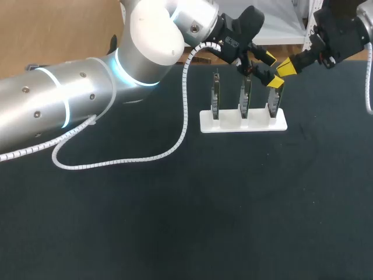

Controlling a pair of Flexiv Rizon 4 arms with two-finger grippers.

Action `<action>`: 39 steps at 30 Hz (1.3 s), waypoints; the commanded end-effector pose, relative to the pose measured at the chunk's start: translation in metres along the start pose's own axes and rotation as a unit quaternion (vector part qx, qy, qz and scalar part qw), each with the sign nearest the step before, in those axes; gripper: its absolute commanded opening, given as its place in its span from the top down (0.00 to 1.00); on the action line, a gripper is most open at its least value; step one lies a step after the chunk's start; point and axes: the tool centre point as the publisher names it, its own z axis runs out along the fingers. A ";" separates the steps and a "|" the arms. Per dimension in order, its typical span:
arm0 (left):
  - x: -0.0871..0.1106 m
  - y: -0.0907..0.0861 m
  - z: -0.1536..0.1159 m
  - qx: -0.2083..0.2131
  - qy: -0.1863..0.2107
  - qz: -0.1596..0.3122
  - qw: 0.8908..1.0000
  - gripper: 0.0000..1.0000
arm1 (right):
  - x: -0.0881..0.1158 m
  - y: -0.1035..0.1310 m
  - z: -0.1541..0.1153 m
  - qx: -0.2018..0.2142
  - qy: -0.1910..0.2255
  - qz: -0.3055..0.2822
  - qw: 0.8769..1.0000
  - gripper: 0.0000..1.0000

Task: Pick up the optical module with the left hand, and insert it into the network port with the right hand.

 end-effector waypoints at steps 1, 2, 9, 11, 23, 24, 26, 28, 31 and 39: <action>0.000 0.000 0.000 0.000 0.000 0.000 1.000 0.00 | 0.007 -0.001 0.004 0.000 0.000 0.000 1.000 1.00; 0.000 0.000 0.000 0.000 0.000 0.000 1.000 0.00 | 0.006 -0.001 0.004 0.001 -0.002 -0.001 1.000 1.00; 0.000 0.000 0.000 0.000 0.000 0.000 1.000 0.00 | -0.007 0.000 -0.003 0.007 -0.016 -0.006 1.000 1.00; 0.000 0.000 0.000 0.000 0.000 0.000 1.000 0.00 | -0.011 0.001 -0.006 0.010 -0.018 -0.012 1.000 1.00; -0.006 0.004 -0.006 -0.008 0.003 0.019 1.000 0.00 | -0.032 0.006 -0.026 0.046 -0.021 -0.036 0.998 1.00; -0.010 0.006 -0.010 -0.016 0.004 0.028 0.999 0.00 | -0.034 0.006 -0.028 0.052 -0.025 -0.036 0.998 1.00; -0.019 0.011 -0.021 -0.031 0.012 0.048 0.998 0.00 | -0.038 0.007 -0.032 0.062 -0.031 -0.038 0.997 1.00; -0.028 0.016 -0.032 -0.051 0.006 0.066 0.997 0.00 | -0.042 0.008 -0.036 0.071 -0.036 -0.041 0.996 1.00; -0.041 0.022 -0.052 -0.078 0.001 0.090 0.993 0.00 | -0.047 0.011 -0.041 0.083 -0.044 -0.042 0.995 1.00; -0.077 0.032 -0.107 -0.145 0.005 0.186 0.972 0.00 | -0.058 0.014 -0.052 0.123 -0.067 -0.035 0.990 0.00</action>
